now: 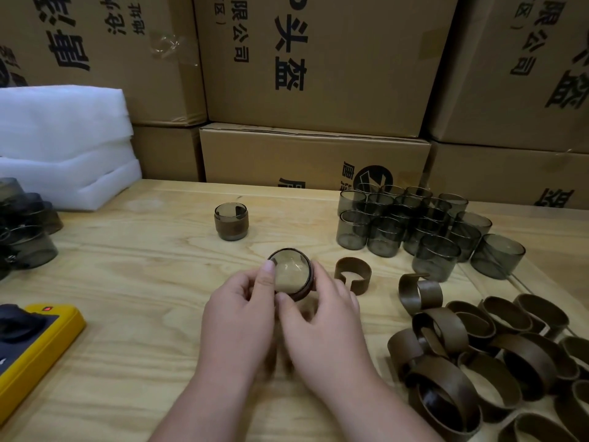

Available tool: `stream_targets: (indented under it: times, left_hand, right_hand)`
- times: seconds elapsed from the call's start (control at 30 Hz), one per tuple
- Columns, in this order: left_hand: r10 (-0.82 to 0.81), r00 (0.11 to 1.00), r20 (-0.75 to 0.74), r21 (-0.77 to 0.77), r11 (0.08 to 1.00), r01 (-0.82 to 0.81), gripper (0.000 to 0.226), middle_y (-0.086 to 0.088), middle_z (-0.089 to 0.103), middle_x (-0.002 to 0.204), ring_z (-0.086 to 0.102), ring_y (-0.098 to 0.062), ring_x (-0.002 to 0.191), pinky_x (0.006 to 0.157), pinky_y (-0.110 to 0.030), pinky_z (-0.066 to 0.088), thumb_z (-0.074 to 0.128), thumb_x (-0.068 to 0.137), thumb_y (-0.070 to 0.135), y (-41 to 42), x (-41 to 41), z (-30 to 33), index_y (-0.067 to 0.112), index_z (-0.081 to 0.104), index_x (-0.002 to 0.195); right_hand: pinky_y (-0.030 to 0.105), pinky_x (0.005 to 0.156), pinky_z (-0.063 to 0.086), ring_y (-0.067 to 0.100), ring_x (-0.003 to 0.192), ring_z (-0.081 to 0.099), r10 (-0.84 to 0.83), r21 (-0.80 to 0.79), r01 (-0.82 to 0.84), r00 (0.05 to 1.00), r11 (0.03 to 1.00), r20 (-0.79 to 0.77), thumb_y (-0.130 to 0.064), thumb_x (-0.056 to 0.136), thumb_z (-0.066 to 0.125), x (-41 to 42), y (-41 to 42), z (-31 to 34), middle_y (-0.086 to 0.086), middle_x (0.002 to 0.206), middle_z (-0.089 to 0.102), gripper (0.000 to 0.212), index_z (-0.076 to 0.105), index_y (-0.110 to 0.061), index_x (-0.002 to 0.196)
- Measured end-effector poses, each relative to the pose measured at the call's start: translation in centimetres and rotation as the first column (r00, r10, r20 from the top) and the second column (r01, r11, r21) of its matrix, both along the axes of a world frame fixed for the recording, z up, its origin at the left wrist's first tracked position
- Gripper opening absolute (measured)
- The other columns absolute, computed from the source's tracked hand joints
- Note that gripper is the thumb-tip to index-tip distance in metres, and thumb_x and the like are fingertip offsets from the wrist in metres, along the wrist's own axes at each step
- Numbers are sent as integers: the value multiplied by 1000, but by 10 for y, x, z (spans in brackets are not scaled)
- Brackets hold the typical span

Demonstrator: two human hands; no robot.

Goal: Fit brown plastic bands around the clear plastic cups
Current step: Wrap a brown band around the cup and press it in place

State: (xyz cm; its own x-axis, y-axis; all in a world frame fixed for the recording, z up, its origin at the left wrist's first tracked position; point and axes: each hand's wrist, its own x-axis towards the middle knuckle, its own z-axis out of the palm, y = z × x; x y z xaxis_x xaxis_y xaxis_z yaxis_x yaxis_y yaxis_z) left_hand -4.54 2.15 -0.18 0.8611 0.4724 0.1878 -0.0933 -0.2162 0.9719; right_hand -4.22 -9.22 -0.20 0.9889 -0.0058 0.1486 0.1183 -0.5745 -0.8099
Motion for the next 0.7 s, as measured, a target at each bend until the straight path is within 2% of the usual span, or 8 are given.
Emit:
stream_targets:
  times: [0.07,0.17,0.3,0.4,0.47,0.57,0.63,0.7]
  left_hand:
    - [13,1000,-22,19,1000,-13,30,14,72,68,66,-7,70,67,-30,46,59,98,45,0,1,-2,25,77,85]
    - [23,999,-25,42,999,-22,30,10,71,68,66,-13,71,68,-31,46,57,99,41,0,3,-3,21,77,89]
    - [39,999,-12,21,999,-39,23,8,75,80,71,-19,85,81,-39,56,54,100,35,-2,3,-3,26,75,105]
    - [64,998,4,-51,997,-64,14,14,69,69,67,-21,74,80,-49,58,54,103,27,-1,4,-3,30,68,102]
    - [83,997,11,-57,995,-82,14,16,65,64,63,-20,66,76,-51,57,55,102,26,-1,4,-3,29,65,93]
    - [87,996,20,-78,993,-85,16,13,63,62,61,-20,63,74,-53,56,57,99,31,-1,3,0,30,63,85]
    - [75,997,31,-103,992,-71,12,11,63,62,60,-20,62,73,-52,55,55,91,43,-2,1,3,35,62,84]
    - [61,998,34,-118,991,-57,15,10,63,61,59,-19,61,72,-51,54,51,84,47,-3,1,3,36,62,84]
  right_hand:
    - [35,115,34,13,128,38,-13,-100,14,1000,995,14,-62,88,54,-1,1,0,-17,121,50,44,56,-41,127]
    - [32,110,36,14,120,42,-39,-151,42,999,988,29,-68,83,48,-3,1,-1,-15,110,51,45,64,-36,111]
    - [29,110,36,13,124,42,-81,-94,85,996,992,48,-64,86,58,-2,1,0,-17,112,46,47,60,-37,125]
    - [30,111,38,12,124,44,-114,-49,118,991,992,73,-56,89,65,-1,2,-2,-17,118,46,55,55,-33,138]
    - [32,102,46,10,112,50,-153,32,151,983,988,100,-47,89,69,-1,3,-3,-19,110,50,47,55,-36,133]
    - [33,84,51,12,90,58,-163,157,149,983,976,86,-34,90,68,-1,2,-4,-9,87,56,35,51,-42,120]
    - [29,76,49,8,80,61,-126,215,110,990,970,62,-29,91,66,-1,2,-4,-5,79,60,38,46,-44,121]
    - [19,70,44,5,76,62,-89,238,74,995,968,52,-26,92,65,-1,2,-5,-9,80,63,47,42,-41,130]
